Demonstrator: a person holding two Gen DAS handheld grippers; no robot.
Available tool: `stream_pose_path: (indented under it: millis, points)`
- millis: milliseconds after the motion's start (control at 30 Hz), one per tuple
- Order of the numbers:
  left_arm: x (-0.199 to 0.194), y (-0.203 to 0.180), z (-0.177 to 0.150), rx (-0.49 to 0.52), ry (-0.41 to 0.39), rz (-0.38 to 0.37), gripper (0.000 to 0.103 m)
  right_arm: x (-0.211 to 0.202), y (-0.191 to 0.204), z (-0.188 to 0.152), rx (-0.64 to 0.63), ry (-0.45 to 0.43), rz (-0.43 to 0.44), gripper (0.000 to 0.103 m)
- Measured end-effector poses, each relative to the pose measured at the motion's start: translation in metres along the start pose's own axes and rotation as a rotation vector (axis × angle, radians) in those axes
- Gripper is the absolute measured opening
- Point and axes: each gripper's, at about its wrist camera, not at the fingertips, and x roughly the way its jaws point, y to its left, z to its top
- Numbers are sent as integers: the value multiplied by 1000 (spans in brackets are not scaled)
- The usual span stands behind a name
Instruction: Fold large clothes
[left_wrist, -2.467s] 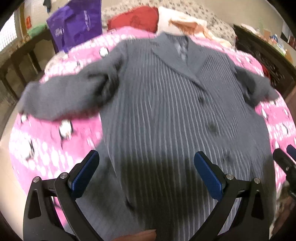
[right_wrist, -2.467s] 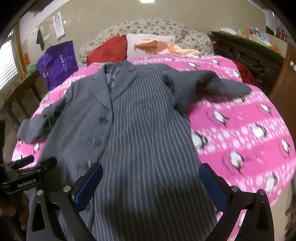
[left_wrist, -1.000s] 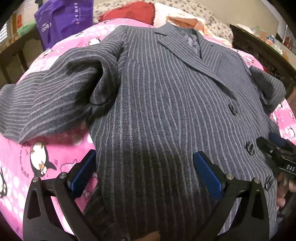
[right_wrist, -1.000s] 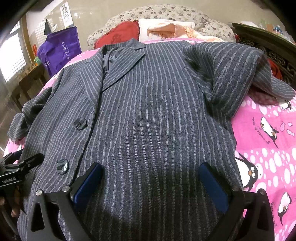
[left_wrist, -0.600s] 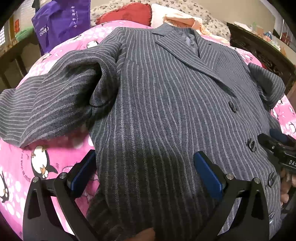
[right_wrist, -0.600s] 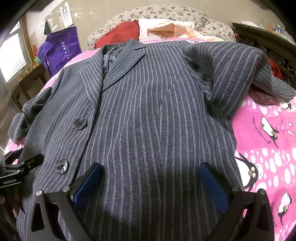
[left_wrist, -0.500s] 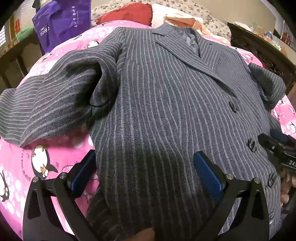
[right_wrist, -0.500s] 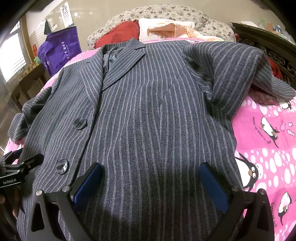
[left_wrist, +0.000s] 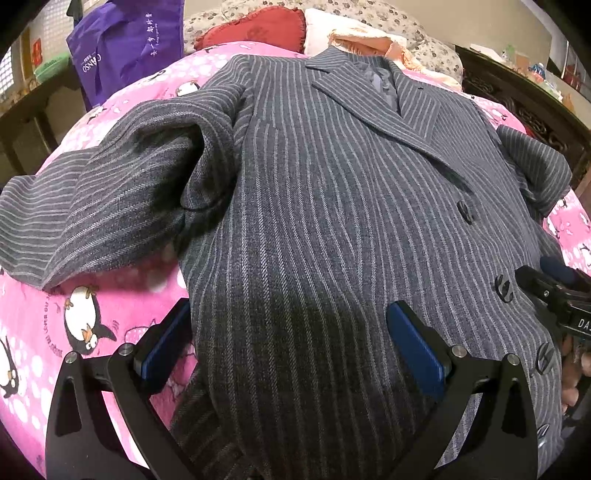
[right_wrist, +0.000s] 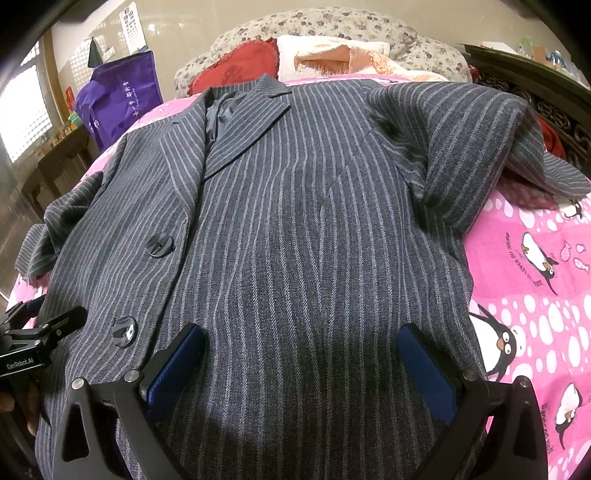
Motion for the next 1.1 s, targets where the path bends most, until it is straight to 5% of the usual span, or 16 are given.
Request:
stream_pose_path:
  millis: [1100]
  points:
    - [2,-1,1,4,7,9,103,-1,-1,0,-2,-1,-2,103]
